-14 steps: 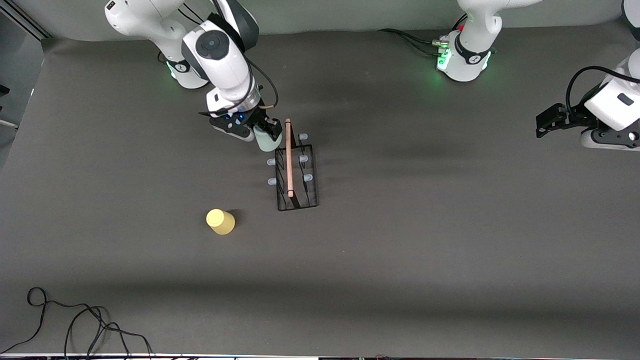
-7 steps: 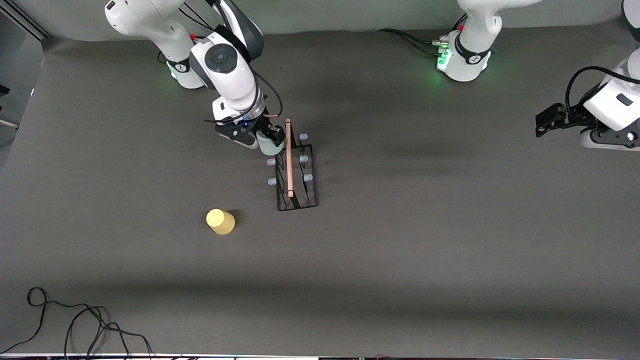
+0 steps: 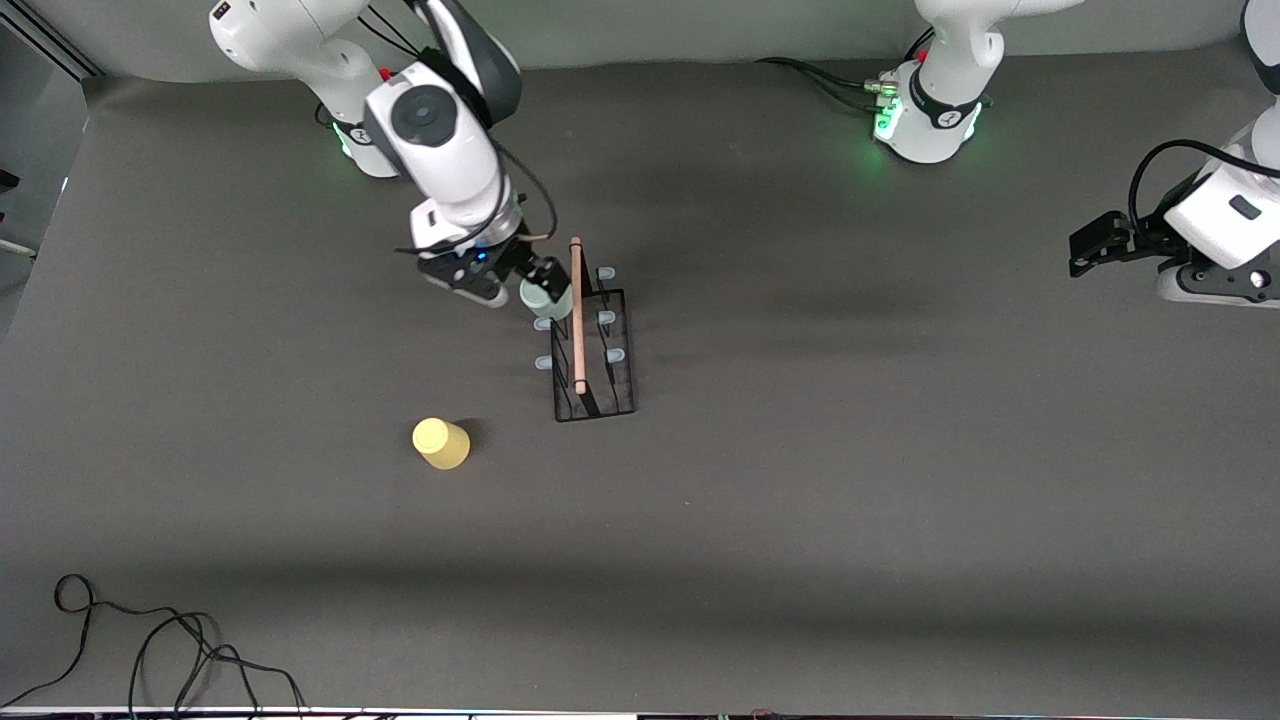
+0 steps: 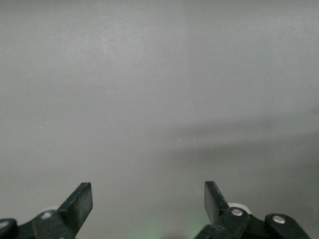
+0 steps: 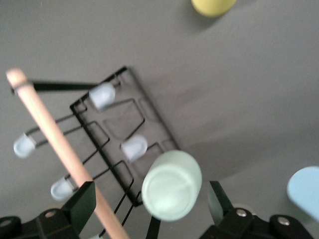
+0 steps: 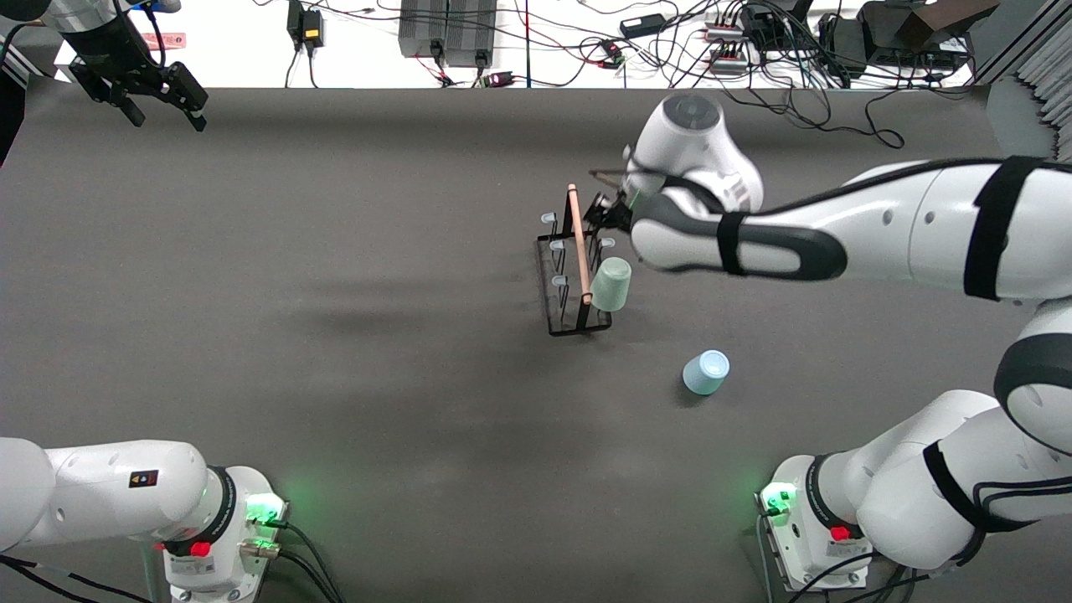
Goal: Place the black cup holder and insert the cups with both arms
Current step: 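Carry the green cup with the right gripper onto a rack peg, then release the green cup and grasp the yellow cup with the right gripper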
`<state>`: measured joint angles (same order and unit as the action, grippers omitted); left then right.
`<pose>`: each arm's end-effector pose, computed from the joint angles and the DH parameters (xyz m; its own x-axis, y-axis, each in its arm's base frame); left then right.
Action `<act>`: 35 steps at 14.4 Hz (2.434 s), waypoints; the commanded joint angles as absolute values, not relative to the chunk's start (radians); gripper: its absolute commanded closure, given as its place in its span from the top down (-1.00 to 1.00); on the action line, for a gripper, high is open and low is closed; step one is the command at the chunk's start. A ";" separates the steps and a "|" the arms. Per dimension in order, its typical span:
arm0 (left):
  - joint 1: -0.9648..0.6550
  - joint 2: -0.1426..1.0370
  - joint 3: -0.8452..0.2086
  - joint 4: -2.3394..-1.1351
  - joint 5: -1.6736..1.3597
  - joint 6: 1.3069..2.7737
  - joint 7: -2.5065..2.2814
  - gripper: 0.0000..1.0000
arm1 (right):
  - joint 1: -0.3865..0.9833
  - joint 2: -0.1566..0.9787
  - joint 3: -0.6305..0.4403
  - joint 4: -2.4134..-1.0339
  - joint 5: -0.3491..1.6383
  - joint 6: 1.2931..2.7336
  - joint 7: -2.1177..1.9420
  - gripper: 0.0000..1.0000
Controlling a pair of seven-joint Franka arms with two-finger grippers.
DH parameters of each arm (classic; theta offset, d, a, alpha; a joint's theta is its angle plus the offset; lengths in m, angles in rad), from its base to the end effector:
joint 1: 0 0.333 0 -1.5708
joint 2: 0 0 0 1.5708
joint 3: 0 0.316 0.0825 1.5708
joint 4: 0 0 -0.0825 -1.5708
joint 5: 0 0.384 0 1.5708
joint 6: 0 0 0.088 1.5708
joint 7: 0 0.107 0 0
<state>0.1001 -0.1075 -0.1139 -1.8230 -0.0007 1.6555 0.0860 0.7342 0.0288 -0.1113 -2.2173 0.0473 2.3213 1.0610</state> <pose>0.5215 -0.0098 0.5698 0.9933 -0.0982 -0.0614 -0.0987 -0.9951 -0.0063 0.4369 0.3151 0.3709 0.8919 -0.4521 0.0071 -0.4501 -0.8892 -0.0818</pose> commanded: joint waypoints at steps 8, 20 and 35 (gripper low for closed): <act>0.104 -0.110 -0.117 -1.816 0.003 1.649 0.089 1.00 | 0.700 0.280 -0.414 -2.023 0.247 2.321 0.502 0.99; 0.101 -0.115 -0.121 -1.810 0.006 1.638 0.087 1.00 | 0.644 0.600 -0.414 -1.852 0.476 2.451 0.295 0.99; 0.086 -0.081 -0.127 -1.795 0.009 1.677 0.089 1.00 | 0.669 0.534 -0.414 -1.882 0.472 2.370 0.268 -1.00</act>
